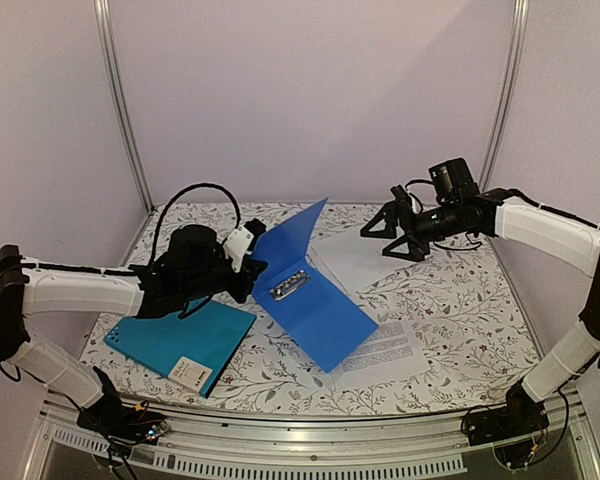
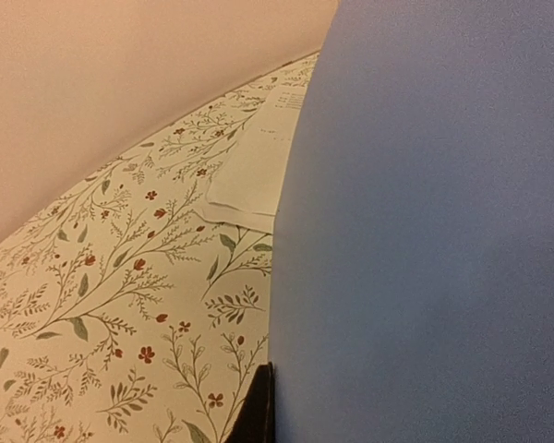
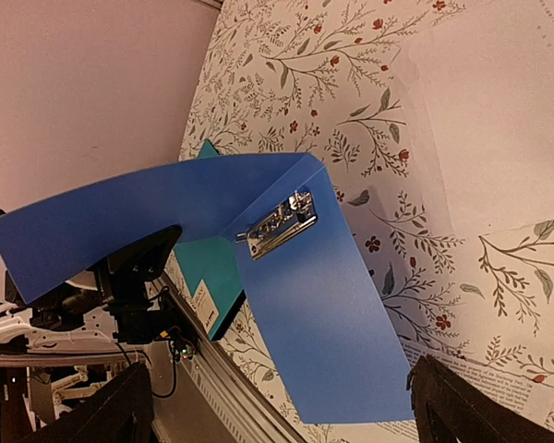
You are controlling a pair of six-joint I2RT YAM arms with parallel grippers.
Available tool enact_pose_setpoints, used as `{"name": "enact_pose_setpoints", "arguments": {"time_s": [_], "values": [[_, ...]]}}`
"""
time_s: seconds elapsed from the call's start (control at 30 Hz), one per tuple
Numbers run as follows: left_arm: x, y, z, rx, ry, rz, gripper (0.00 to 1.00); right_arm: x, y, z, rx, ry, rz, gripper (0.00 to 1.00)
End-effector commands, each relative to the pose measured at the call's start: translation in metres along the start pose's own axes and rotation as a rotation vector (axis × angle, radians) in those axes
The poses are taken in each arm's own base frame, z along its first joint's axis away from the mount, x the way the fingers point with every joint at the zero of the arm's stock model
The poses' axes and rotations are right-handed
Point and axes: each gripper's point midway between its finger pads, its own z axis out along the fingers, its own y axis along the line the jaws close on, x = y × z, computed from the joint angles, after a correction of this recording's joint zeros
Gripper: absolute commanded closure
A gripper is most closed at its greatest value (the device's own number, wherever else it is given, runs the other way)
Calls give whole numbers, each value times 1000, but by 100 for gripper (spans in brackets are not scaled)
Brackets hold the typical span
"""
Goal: Put the files into the folder
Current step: Open the folder at the center of the board.
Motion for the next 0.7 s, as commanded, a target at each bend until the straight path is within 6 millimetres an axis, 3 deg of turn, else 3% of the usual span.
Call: {"name": "enact_pose_setpoints", "arguments": {"time_s": [0.0,0.47,0.67], "values": [[-15,-2,-2,44,-19,-151,100,9,-3,-12,42,-22,-60,3],[-19,-20,-2,145,24,-285,100,36,14,-3,87,5,-209,5],[-15,-25,-2,151,38,-293,100,56,26,17,94,72,-300,10]]}}
